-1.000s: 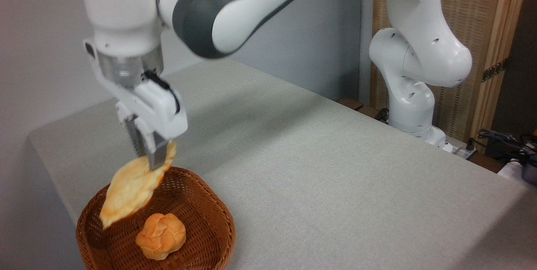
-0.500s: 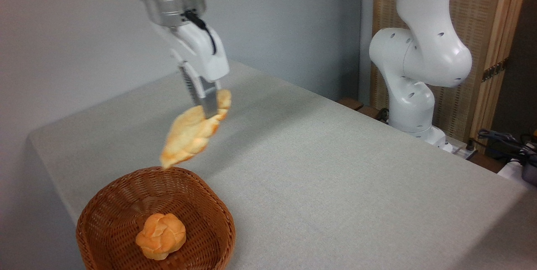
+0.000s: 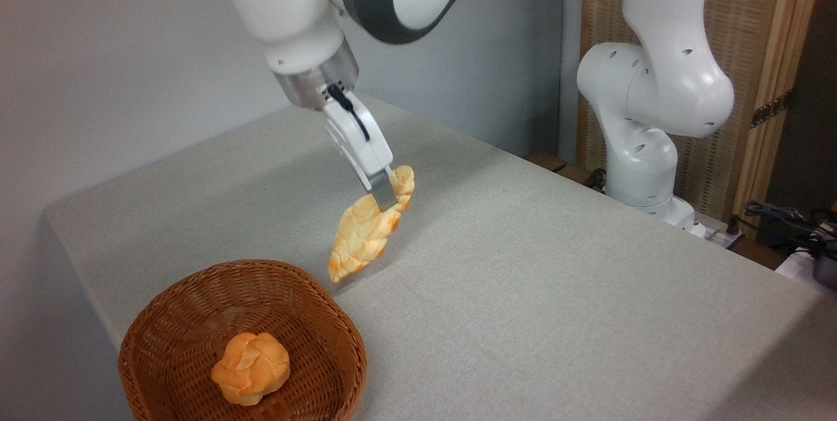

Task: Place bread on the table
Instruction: 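Lower the held bread onto the table surface and release it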

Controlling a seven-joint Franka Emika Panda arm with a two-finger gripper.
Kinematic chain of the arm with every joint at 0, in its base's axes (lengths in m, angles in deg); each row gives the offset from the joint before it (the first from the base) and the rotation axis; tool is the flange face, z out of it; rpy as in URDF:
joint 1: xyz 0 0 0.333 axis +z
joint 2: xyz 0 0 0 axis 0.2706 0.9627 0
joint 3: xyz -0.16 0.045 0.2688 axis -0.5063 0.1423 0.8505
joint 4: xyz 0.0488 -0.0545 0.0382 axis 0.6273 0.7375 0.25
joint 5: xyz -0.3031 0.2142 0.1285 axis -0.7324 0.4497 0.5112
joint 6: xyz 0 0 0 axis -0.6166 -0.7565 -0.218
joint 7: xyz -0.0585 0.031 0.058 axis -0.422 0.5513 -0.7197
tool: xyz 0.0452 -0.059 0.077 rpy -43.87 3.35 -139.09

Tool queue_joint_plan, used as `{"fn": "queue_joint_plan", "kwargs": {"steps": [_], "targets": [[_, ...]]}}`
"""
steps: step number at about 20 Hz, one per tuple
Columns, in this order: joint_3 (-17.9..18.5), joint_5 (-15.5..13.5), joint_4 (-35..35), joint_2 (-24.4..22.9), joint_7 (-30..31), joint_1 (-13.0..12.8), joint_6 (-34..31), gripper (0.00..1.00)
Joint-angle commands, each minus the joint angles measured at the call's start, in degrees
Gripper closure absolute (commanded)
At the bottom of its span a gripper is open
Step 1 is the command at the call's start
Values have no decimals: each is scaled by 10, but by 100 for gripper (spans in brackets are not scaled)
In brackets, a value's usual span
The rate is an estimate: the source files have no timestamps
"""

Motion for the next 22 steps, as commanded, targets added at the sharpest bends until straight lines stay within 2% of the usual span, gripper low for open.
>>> {"fn": "queue_joint_plan", "kwargs": {"steps": [1, 2, 3, 22], "targets": [[2, 7, 1, 9, -3, -4, 19, 9], [2, 7, 1, 11, -3, -5, 23, 1], [1, 7, 1, 11, -3, -5, 23, 0], [0, 2, -12, 7, -1, -8, 12, 0]]}}
